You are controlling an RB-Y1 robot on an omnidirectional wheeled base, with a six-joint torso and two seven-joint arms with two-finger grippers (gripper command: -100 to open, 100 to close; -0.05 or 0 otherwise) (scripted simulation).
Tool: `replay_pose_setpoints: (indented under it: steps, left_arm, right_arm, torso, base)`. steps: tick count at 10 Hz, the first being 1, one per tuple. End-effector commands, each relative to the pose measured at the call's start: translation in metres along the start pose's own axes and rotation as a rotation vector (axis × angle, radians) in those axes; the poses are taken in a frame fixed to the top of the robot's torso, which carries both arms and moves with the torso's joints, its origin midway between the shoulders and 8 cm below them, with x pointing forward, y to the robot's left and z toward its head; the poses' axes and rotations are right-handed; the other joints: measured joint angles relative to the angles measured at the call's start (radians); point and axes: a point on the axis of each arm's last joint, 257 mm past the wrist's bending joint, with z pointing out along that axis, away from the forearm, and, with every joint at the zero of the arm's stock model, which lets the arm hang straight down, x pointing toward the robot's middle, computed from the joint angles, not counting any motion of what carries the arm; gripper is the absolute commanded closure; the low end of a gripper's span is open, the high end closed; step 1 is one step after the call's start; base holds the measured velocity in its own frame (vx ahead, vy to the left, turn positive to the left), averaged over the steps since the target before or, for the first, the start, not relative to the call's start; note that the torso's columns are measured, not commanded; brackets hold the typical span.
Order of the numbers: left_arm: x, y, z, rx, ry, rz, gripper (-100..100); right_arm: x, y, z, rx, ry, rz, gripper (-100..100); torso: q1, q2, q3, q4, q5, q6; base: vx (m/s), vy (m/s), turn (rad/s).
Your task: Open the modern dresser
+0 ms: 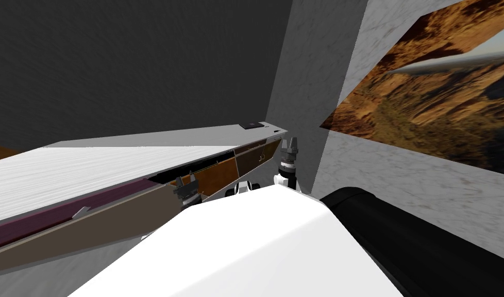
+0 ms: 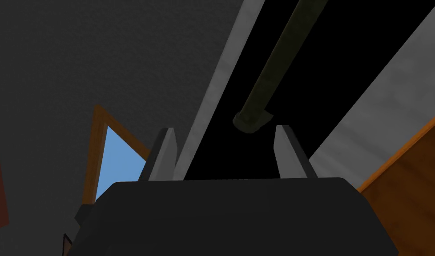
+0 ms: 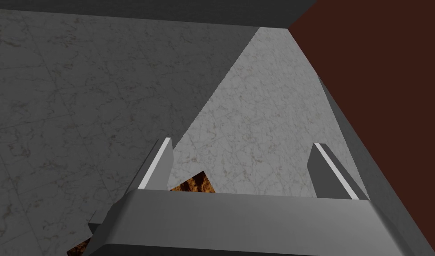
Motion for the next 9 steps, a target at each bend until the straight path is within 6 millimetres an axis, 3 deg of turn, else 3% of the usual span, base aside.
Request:
replay_pose_setpoints:
  steps: [1, 6, 7, 9]
  left_arm:
    - [0.002, 0.015, 0.002, -0.039, -0.010, 0.000, -100]
    - [-0.002, 0.038, 0.007, -0.100, -0.055, 0.008, -100]
    - [-0.002, 0.034, 0.008, -0.090, -0.044, 0.011, -100]
    - [-0.003, 0.036, 0.026, -0.095, -0.043, 0.009, -100]
  right_arm:
    - [0.000, 0.000, 0.000, 0.000, 0.000, 0.000, 0]
    - [0.000, 0.000, 0.000, 0.000, 0.000, 0.000, 0]
    - [0.000, 0.000, 0.000, 0.000, 0.000, 0.000, 0]
    - [0.000, 0.000, 0.000, 0.000, 0.000, 0.000, 0]
  torso:
    - [0.002, 0.002, 0.000, 0.002, -0.002, -0.004]
    - [0.006, 0.009, 0.004, 0.005, -0.004, -0.008]
    - [0.005, 0.009, 0.004, 0.005, -0.004, -0.008]
    - [0.006, 0.007, 0.003, 0.005, -0.004, -0.008]
  base:
    - [-0.007, -0.033, -0.004]
    - [-0.014, -0.014, 0.031]
    - [-0.010, -0.004, 0.003]
    - [-0.003, -0.008, 0.018]
